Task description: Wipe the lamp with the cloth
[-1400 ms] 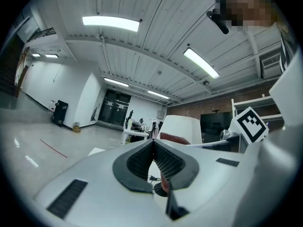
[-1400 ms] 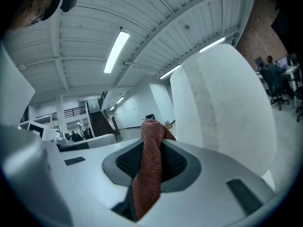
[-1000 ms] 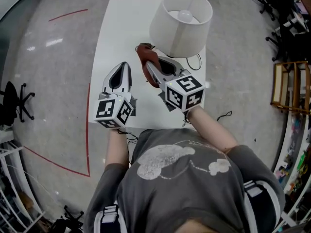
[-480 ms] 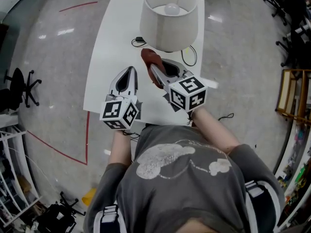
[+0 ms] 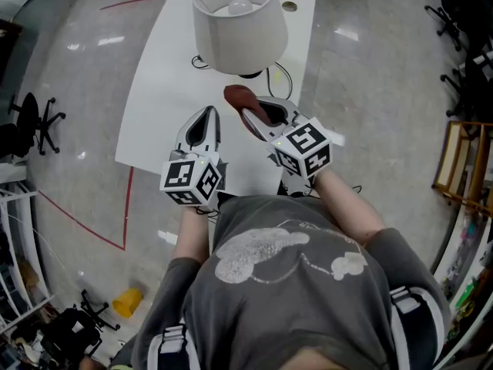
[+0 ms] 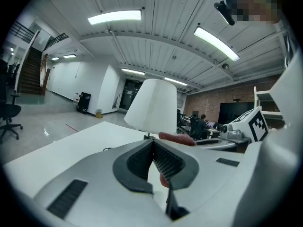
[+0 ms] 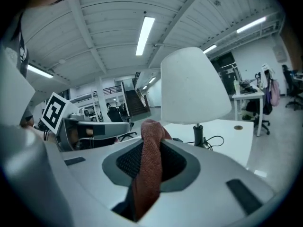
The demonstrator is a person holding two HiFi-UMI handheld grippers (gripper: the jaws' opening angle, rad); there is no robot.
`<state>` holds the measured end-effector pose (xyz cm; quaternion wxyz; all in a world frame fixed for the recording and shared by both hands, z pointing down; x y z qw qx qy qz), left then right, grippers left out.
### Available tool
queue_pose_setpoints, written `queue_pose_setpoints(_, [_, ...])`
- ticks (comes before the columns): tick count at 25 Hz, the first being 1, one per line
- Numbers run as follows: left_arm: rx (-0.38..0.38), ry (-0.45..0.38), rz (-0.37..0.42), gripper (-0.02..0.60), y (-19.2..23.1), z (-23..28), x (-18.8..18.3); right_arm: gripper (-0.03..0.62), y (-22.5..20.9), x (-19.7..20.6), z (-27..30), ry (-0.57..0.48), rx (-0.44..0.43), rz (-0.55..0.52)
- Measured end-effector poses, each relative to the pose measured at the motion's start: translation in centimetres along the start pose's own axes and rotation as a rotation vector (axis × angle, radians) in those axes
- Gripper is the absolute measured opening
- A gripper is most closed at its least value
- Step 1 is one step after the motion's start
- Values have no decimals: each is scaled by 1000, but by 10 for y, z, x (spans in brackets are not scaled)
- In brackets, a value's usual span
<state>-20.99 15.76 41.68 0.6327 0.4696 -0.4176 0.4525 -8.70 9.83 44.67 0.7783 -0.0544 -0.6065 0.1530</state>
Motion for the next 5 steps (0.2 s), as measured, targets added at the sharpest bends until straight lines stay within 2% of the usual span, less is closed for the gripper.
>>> queue_pose_setpoints(5, [-14,-31,-12,8,-29,-2,3,86,-14,9,-29,24,-38,-21])
Point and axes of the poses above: the fingertips, and each gripper's own axes: z forward along the fingers, y to its left, x out of its underside, the point moved 5 cm from there along -z, backward along the fingers, and after that the axes turned 11 degrees about -x, right-handed, at the moved point
